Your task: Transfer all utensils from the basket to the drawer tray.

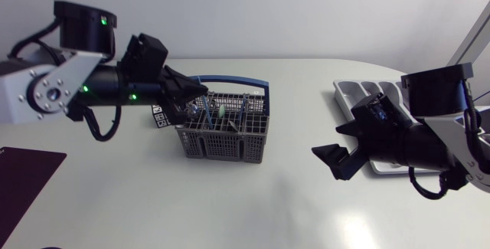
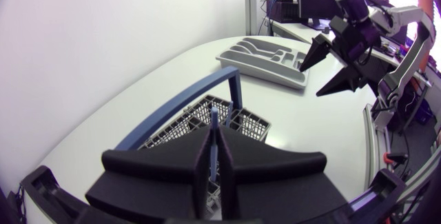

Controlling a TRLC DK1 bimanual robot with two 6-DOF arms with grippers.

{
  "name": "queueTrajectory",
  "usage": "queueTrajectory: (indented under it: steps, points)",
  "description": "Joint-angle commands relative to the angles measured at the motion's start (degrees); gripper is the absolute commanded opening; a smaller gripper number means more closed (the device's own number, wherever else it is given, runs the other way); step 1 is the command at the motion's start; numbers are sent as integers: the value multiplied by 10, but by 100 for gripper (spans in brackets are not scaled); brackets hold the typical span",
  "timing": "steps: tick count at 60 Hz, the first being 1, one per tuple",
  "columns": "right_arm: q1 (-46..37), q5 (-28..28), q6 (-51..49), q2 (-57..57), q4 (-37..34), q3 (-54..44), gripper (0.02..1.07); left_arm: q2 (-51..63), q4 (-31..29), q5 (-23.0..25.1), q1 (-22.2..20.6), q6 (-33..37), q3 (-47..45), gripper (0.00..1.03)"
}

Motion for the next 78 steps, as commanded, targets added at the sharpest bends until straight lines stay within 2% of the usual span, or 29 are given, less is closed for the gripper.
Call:
queueTrajectory:
  steps: [1,10,18,26,39,49,57,73,78]
  points:
    - [7,4,-6,-12,-12,-2,102,-14,-57,20,10,3,74,4]
    - [12,6,-6,-30,-33,2,102,-26,-158,20,8,1,154,4]
    - [16,8,-6,-50,-59,16,102,-36,-239,22,3,-31,216,4]
    - [22,7,-4,-64,-82,41,102,-36,-277,49,-17,-86,233,4]
    - [61,-13,24,-54,-92,72,101,-18,-260,66,-64,-161,196,4]
    - [83,-60,50,-17,-92,107,99,-3,-168,73,-100,-216,137,4]
    - [92,-98,70,25,-84,135,97,19,-120,79,-124,-249,112,4]
    - [114,-129,78,95,-67,166,96,70,-64,97,-158,-300,106,4]
    - [120,-130,78,106,-61,167,90,79,-62,98,-162,-304,113,4]
